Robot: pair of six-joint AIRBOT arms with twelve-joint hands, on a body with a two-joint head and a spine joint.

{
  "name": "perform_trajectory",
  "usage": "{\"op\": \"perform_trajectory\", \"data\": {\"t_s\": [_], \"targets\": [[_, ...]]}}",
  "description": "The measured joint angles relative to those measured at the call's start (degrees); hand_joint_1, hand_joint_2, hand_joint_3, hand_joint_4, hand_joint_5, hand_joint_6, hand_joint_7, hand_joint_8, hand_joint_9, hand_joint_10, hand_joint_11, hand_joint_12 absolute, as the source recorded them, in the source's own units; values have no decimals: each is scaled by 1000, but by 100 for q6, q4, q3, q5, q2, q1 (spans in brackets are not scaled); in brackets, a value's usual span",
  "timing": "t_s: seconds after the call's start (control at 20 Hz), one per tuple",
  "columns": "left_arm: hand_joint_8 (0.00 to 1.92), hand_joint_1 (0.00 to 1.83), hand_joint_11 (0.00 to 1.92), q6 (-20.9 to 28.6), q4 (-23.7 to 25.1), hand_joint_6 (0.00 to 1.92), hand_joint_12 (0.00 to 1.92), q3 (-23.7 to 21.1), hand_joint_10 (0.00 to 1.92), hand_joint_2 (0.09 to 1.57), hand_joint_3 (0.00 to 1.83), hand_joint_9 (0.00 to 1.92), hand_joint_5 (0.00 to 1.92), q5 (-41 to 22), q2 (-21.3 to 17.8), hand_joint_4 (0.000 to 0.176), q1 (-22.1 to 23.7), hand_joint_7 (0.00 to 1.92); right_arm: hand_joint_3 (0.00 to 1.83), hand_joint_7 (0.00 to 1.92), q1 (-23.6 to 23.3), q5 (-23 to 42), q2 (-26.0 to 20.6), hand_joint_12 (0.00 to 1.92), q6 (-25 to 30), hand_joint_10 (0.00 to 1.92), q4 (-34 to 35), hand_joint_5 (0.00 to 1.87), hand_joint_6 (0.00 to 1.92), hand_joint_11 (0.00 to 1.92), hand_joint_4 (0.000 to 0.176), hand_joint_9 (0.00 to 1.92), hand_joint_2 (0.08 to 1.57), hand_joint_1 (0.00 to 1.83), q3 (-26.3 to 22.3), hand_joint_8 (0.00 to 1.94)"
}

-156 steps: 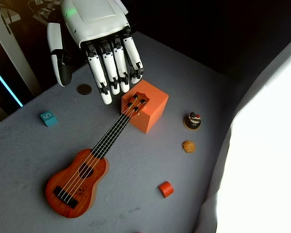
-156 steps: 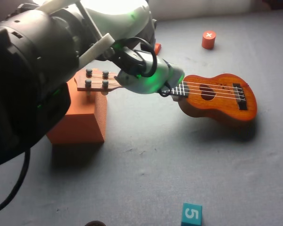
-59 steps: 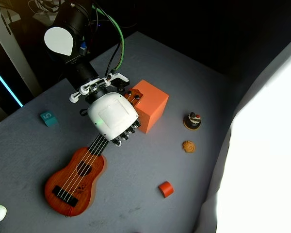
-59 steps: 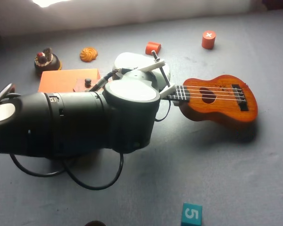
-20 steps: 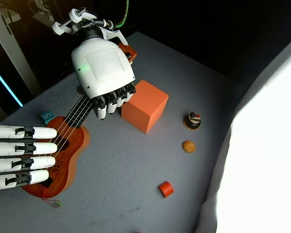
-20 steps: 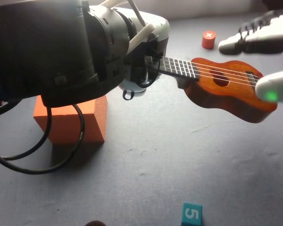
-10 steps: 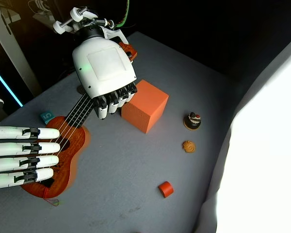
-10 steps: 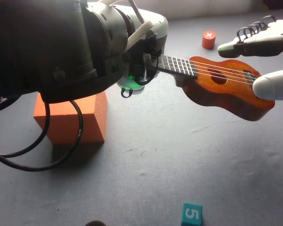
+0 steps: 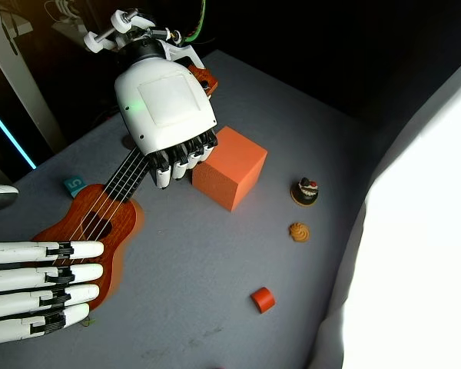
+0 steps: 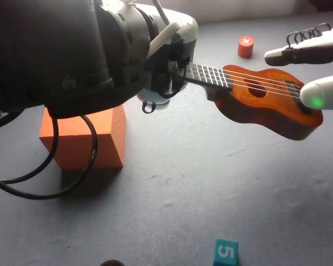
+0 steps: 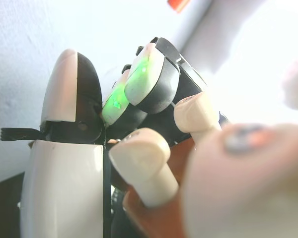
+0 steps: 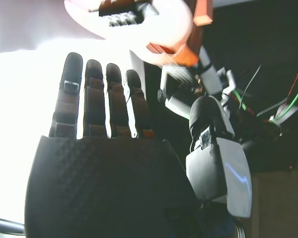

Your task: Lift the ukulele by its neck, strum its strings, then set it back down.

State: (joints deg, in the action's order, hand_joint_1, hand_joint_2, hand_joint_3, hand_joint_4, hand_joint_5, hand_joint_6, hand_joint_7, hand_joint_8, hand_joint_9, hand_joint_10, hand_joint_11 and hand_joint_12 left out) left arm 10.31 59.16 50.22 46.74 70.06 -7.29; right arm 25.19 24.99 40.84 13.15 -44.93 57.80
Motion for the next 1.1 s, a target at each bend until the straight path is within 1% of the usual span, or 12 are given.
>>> {"op": "perform_trajectory", "data": {"t_s": [0.1, 0.2, 0.3, 0.35, 0.4, 0.55, 0.6, 0.75, 0.8, 0.95, 1.1], "targets": [[1921, 1470, 1431, -4, -2, 1921, 1921, 0, 1921, 1209, 0, 1395, 1272, 4, 2, 0, 2, 1298, 1, 182, 81, -4, -2, 639, 17, 9, -44, 171, 0, 0, 0, 163, 1283, 41, -11, 1], [1921, 1497, 1431, -4, -2, 1921, 1921, 0, 1921, 1205, 0, 1393, 1266, -2, 2, 0, 2, 1298, 0, 188, 79, 7, 0, 665, 17, 11, -61, 176, 2, 0, 0, 170, 1283, 30, -13, 2], [1921, 1469, 1422, -4, -2, 1921, 1921, 0, 1921, 1211, 2, 1391, 1265, -2, 0, 0, 2, 1310, 0, 197, 81, 26, 9, 599, 17, 9, -35, 181, 3, 0, 0, 169, 1279, 62, -24, 1], [1921, 1518, 1425, -4, -2, 1921, 1921, 0, 1921, 1196, 0, 1395, 1273, 2, 0, 0, 2, 1317, 1, 202, 85, 15, 24, 590, 20, 7, -31, 174, 0, 0, 0, 167, 1282, 45, -48, 3], [1921, 1522, 1444, -4, -2, 1921, 1921, 0, 1921, 1211, 1, 1412, 1278, -2, 0, 0, 2, 1338, 3, 190, 101, 13, 24, 579, 22, 3, -35, 168, 0, 0, 0, 158, 1286, 31, -90, 1], [1921, 1522, 1447, -28, -9, 1921, 1921, 0, 1921, 1211, 0, 1410, 1285, 0, 2, 0, 2, 1334, 4, 177, 234, 37, 24, 584, 37, 2, -39, 170, 2, 0, 0, 154, 1290, 6, -197, 1], [1921, 1499, 1448, -42, -17, 1921, 1921, 0, 1921, 1205, 0, 1415, 1293, 2, 2, 0, 2, 1327, 0, 196, 262, 22, 24, 596, 37, 7, -20, 184, 7, 0, 0, 168, 1283, 41, -227, 8], [1921, 1483, 1448, -52, -20, 1921, 1921, 0, 1921, 1211, 1, 1415, 1286, 4, 2, 0, 2, 1322, 0, 190, 262, 2, 17, 600, 37, 8, 11, 180, 5, 0, 0, 169, 1281, 44, -280, 5], [1921, 1482, 1429, -59, -22, 1921, 1921, 0, 1921, 1222, 4, 1385, 1252, 9, 2, 0, 2, 1286, 0, 181, 262, -22, 11, 549, 37, 0, 13, 185, 6, 0, 0, 152, 1284, 59, -313, 0], [1921, 1515, 1430, -79, -26, 1921, 1921, 0, 1921, 1210, 0, 1380, 1246, 26, 2, 0, 2, 1277, 0, 193, 260, -42, -90, 591, 35, 4, -83, 183, 4, 0, 0, 160, 1283, 38, -481, 1], [1921, 1506, 1430, -76, -28, 1921, 1921, 0, 1921, 1228, 5, 1388, 1250, 20, 2, 0, 2, 1303, 0, 188, 175, -55, -238, 603, 35, 3, -175, 168, 1, 0, 0, 158, 1285, 18, -678, 1]]}}
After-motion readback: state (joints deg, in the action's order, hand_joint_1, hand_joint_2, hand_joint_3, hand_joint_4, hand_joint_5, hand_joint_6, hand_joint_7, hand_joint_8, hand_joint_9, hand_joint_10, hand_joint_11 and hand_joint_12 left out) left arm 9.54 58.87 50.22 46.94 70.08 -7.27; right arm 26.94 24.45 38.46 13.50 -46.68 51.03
